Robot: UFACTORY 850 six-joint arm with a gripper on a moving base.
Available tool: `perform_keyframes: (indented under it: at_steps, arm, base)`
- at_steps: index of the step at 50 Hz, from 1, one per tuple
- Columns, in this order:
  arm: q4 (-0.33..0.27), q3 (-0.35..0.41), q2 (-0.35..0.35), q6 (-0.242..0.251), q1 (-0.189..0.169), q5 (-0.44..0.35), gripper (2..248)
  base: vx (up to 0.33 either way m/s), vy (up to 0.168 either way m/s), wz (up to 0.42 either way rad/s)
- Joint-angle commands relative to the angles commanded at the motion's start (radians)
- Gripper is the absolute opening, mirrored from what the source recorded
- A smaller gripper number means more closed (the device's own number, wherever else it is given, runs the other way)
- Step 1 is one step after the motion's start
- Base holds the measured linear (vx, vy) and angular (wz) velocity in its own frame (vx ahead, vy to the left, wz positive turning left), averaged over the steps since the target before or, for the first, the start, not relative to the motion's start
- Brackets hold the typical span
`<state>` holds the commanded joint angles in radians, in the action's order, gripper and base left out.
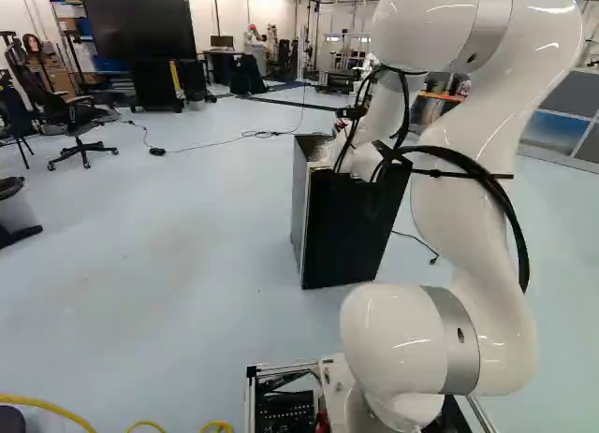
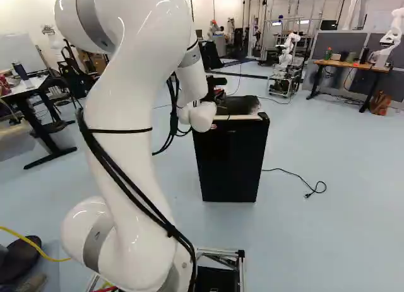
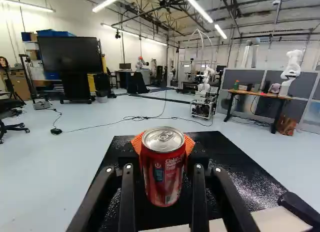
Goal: Grab a drink from the fridge
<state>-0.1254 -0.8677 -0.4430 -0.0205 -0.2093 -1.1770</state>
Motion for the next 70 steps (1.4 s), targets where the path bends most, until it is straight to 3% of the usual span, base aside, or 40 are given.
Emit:
perform_keyframes:
  at_steps: [35,70]
  arm:
    - [0.015,0.090,0.084,0.002,0.024,0.035,98]
    - [0.051,0.319,0.295,0.008,0.086,0.124,98]
  base:
    - [0.000,0.000,0.000]
    - [0.000,0.000,0.000]
